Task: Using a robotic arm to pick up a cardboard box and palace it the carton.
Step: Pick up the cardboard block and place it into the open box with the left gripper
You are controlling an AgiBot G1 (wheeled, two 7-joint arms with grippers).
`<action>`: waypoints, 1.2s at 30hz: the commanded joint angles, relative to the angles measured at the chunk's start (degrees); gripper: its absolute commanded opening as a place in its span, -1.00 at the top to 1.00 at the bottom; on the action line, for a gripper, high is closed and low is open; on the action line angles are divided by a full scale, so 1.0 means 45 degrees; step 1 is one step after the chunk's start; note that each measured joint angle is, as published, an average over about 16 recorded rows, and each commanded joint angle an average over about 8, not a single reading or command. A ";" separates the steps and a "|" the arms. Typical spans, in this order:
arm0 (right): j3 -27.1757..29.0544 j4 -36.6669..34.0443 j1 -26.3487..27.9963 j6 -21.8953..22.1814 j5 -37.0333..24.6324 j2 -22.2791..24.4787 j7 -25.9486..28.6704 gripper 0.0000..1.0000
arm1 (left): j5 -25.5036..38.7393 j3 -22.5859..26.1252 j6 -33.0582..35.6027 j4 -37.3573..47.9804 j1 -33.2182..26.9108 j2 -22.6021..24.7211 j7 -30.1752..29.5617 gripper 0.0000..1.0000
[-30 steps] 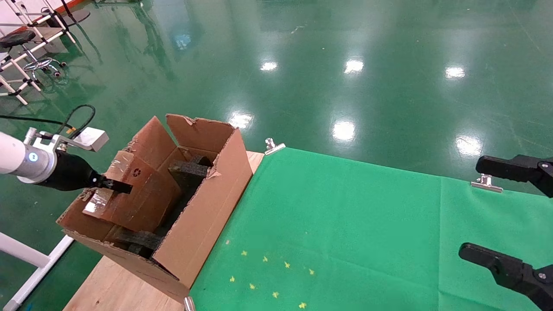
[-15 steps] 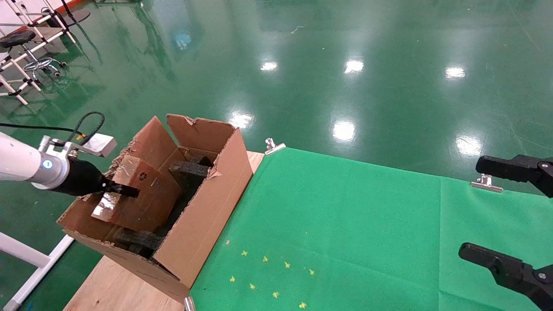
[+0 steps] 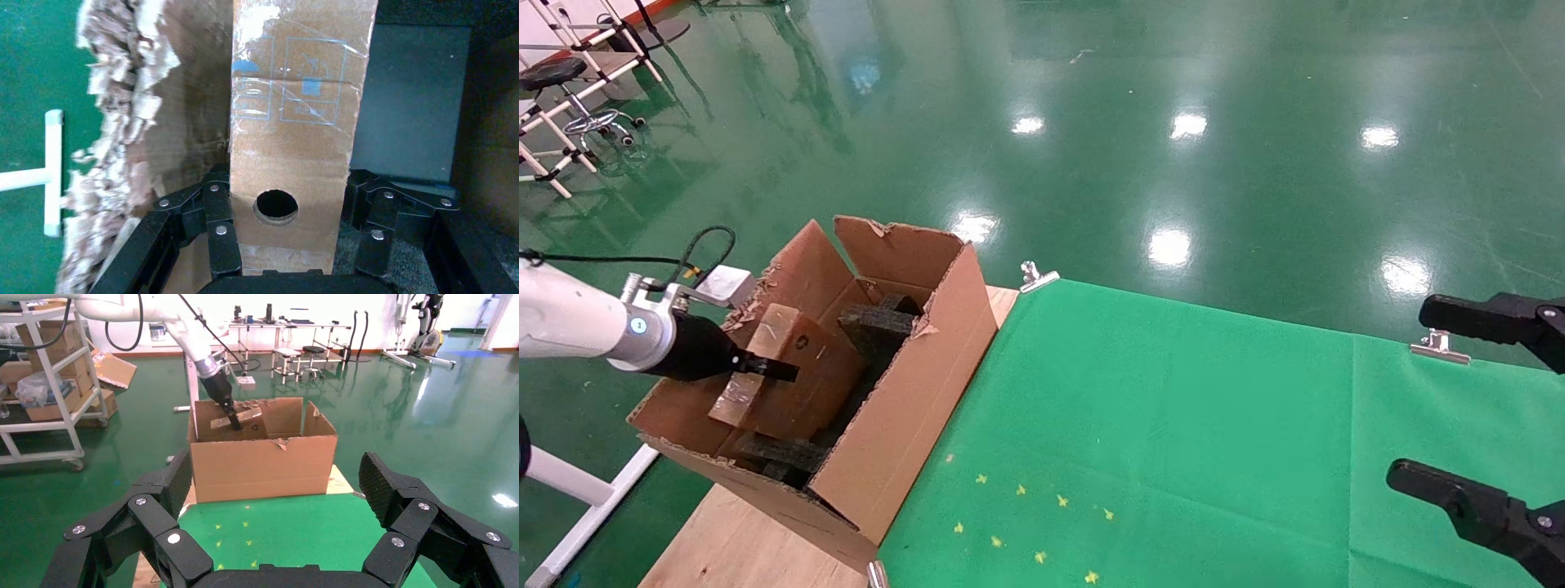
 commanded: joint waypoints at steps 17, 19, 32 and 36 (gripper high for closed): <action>0.0000 0.0000 0.0000 0.0000 0.0000 0.0000 0.0000 -1.00 | -0.0282 -0.0197 -0.0309 -0.0004 0.0835 0.0377 -0.0343 1.00; 0.0000 0.0000 0.0000 0.0000 0.0000 0.0000 0.0000 -1.00 | -0.0294 -0.0206 -0.0314 0.0006 0.0890 0.0391 -0.0386 0.92; 0.0001 -0.0003 -0.0003 0.0002 0.0001 0.0002 -0.0001 -1.00 | -0.0321 -0.0215 -0.0446 0.0013 0.0969 0.0435 -0.0479 -1.00; 0.0000 -0.0003 -0.0003 0.0002 0.0001 0.0002 -0.0001 -1.00 | -0.0311 -0.0208 -0.0415 0.0024 0.0924 0.0420 -0.0486 -1.00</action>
